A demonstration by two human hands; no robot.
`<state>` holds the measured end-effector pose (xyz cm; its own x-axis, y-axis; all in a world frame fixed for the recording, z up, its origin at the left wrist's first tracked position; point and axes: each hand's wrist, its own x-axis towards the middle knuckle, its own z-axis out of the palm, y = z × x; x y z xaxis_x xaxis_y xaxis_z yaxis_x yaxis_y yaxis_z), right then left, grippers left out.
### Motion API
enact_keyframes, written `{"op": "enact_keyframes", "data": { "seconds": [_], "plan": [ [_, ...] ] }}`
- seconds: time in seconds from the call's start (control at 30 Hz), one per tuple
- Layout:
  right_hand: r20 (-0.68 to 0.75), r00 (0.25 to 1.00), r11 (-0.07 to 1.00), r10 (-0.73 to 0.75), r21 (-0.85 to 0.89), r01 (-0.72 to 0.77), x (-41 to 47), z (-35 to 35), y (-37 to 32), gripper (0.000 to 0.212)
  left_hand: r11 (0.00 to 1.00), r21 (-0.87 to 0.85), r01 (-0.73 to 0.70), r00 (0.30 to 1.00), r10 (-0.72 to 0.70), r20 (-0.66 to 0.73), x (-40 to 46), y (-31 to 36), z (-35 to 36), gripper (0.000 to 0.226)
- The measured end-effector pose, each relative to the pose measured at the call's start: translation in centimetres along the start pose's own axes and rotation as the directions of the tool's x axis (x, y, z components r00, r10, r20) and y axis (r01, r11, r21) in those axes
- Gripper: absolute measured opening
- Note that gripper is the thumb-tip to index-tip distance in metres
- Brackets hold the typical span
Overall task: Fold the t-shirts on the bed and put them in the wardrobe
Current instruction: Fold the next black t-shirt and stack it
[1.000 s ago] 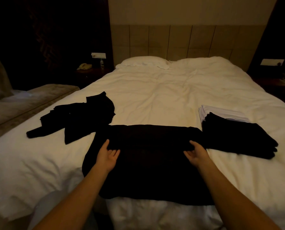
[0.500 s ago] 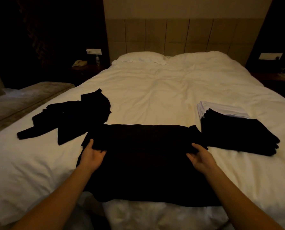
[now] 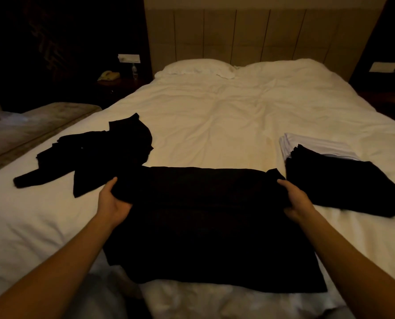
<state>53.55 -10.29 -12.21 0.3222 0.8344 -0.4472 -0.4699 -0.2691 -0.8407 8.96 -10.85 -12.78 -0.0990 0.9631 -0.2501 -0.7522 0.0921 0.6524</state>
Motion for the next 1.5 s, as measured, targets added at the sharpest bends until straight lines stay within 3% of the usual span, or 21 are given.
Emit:
{"op": "enact_keyframes", "data": {
  "seconds": [0.17, 0.4, 0.57, 0.67, 0.77, 0.93, 1.1, 1.2, 1.3, 1.4, 1.5],
  "plan": [
    [0.071, 0.989, 0.982, 0.128, -0.148, -0.116, 1.6, 0.1, -2.1, 0.033, 0.993, 0.071, 0.097, 0.995, -0.096, -0.018, 1.1, 1.9, 0.8, 0.04],
    [0.091, 0.975, 0.906, 0.202, -0.395, -0.151, 3.7, 1.5, -3.9, 0.025, 0.937, 0.303, 0.174, 0.983, -0.147, -0.11, 2.8, 3.8, 1.8, 0.048],
    [0.077, 0.973, 0.87, 0.217, -0.467, -0.157, 5.3, 2.4, -4.2, 0.023, 0.86, 0.468, 0.203, 0.978, -0.156, -0.139, 4.5, 4.8, 2.7, 0.045],
    [0.055, 0.975, 0.853, 0.216, -0.496, -0.161, 6.1, 2.9, -4.1, 0.023, 0.787, 0.579, 0.214, 0.976, -0.142, -0.168, 5.2, 4.5, 3.5, 0.03],
    [0.038, 0.982, 0.848, 0.183, -0.512, -0.139, 6.8, 2.9, -3.8, 0.025, 0.727, 0.641, 0.244, 0.968, -0.143, -0.206, 5.5, 4.0, 3.8, 0.025],
    [0.124, 0.991, 0.901, -0.044, -0.423, 0.093, 7.7, 2.9, -3.3, 0.029, 0.796, 0.58, 0.175, 0.978, -0.07, -0.199, 6.4, 4.0, 2.9, 0.026],
    [0.077, 0.98, 0.928, -0.184, -0.314, 0.199, 7.2, 3.3, -2.8, 0.037, 0.824, 0.552, 0.126, 0.98, -0.016, -0.199, 6.9, 4.7, 2.5, 0.027],
    [0.045, 0.97, 0.897, -0.239, -0.371, 0.238, 6.6, 3.4, -2.1, 0.038, 0.824, 0.554, 0.115, 0.988, -0.037, -0.151, 6.3, 4.2, 2.2, 0.024],
    [0.034, 0.979, 0.877, -0.201, -0.439, 0.196, 6.3, 2.9, -2.2, 0.048, 0.81, 0.578, 0.103, 0.994, -0.07, -0.079, 5.5, 4.2, 1.8, 0.03],
    [0.016, 0.988, 0.834, -0.151, -0.535, 0.136, 6.1, 1.9, -2.8, 0.06, 0.714, 0.694, 0.096, 0.995, -0.059, -0.077, 4.7, 4.3, 1.1, 0.041],
    [0.056, 0.986, 0.716, -0.159, -0.68, 0.155, 5.2, 1.2, -3.4, 0.051, 0.655, 0.752, 0.076, 0.995, -0.004, -0.098, 3.9, 4.6, 0.4, 0.041]
  ]
}}
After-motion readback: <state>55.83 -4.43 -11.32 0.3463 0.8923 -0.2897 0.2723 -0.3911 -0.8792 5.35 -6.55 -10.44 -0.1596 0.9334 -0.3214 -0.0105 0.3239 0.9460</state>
